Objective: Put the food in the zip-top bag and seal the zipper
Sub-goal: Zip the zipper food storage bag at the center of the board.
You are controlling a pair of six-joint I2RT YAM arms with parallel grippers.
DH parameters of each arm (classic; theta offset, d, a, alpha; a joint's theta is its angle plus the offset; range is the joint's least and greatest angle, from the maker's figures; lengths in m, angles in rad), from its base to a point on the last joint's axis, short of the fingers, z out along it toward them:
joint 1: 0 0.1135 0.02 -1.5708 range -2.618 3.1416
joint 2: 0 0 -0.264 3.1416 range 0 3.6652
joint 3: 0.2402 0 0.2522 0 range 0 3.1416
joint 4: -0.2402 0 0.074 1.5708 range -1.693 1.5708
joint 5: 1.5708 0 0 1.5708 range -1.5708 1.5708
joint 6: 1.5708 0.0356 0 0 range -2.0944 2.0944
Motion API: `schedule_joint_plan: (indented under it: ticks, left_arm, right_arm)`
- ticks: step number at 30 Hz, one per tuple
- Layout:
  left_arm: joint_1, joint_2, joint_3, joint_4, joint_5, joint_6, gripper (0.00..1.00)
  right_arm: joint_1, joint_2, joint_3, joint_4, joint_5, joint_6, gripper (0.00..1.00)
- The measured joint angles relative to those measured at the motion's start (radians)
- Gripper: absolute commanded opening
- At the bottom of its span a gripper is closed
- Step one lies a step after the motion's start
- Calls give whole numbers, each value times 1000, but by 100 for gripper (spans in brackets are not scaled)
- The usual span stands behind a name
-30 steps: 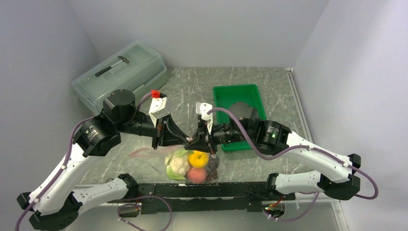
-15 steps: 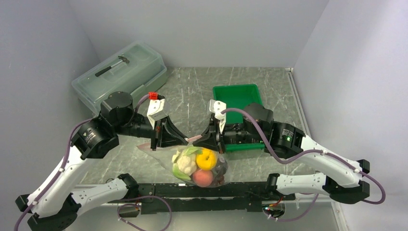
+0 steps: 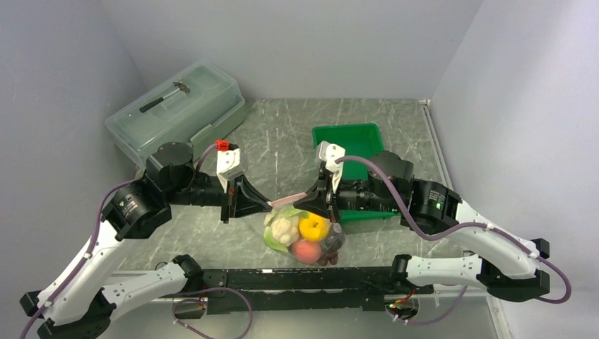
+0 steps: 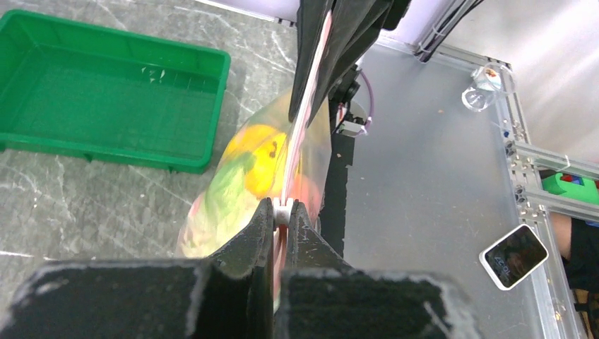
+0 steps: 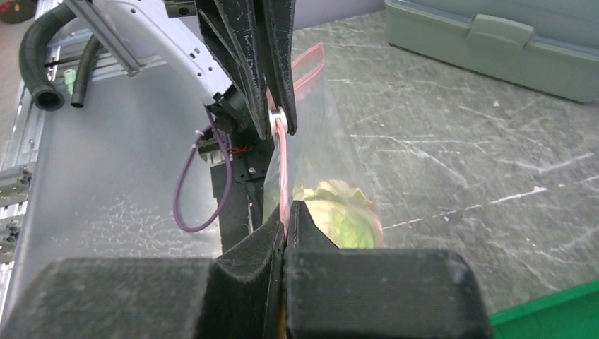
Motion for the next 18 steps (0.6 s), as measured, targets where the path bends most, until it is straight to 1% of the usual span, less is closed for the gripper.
schedule_joint_plan:
  ticks: [8,18]
  left_arm:
    - [0,-41,-35,-14,-80,0,0]
    - [0,-87,-60,-42,-159,3,0]
  right_arm:
    - [-1,-32,4,-26,66,14,0]
    - [-1,-49,65,-78,150,34,0]
